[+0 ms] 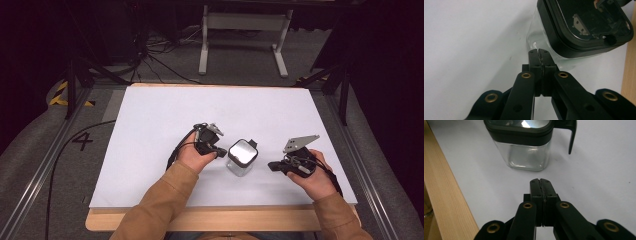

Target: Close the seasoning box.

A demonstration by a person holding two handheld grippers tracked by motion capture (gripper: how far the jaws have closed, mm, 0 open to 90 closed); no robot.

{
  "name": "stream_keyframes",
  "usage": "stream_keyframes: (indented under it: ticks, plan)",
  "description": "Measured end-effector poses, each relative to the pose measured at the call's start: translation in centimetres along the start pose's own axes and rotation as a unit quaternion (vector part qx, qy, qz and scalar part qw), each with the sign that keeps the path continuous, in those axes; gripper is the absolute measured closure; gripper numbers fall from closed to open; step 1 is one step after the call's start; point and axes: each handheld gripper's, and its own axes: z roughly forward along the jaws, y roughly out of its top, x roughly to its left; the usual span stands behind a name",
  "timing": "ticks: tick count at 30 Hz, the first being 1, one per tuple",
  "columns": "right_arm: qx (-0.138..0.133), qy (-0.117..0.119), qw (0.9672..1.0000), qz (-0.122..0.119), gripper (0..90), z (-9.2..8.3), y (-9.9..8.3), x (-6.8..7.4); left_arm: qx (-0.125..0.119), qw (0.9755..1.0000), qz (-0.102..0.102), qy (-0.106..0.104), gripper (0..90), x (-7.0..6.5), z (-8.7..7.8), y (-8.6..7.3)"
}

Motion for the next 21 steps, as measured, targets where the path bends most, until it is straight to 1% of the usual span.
stream_keyframes:
  ticks: [3,6,11,12,14,15,17,21]
  plan:
    - [0.004,0.004,1.0,0.004,90.0,0.2,-0.1,0.2,-0.001,1.0,-0.003,-0.005,90.0,0.0,0.3,0.1]
    - [0.004,0.004,1.0,0.004,90.0,0.1,-0.3,0.2,0.002,1.0,0.002,-0.004,90.0,0.0,0.4,0.1]
    - [0.001,0.005,1.0,0.008,90.0,0.0,-0.4,-0.1,0.01,0.9999,-0.001,-0.009,90.0,-0.1,0.4,0.1]
    - [0.002,0.007,0.9999,0.009,90.0,0.0,-0.4,-0.1,0.01,0.9999,0.002,-0.01,90.0,-0.2,0.4,0.1]
    - [0.002,0.007,0.9999,0.009,90.0,0.1,-0.4,-0.1,0.015,0.9998,0.003,-0.013,90.0,-0.3,0.5,0.1]
    - [0.003,0.006,0.9999,0.008,90.0,0.1,-0.3,-0.1,0.024,0.9996,0.005,-0.016,90.0,-0.4,0.5,0.1]
    - [0.004,0.006,0.9999,0.01,90.0,0.2,-0.3,-0.1,0.029,0.9994,0.009,-0.018,90.0,-0.5,0.7,0.1]
    - [0.002,0.001,0.9999,0.013,90.0,-0.1,-0.3,-0.4,0.042,0.9985,0.016,-0.032,90.0,-1.2,0.9,0.1]
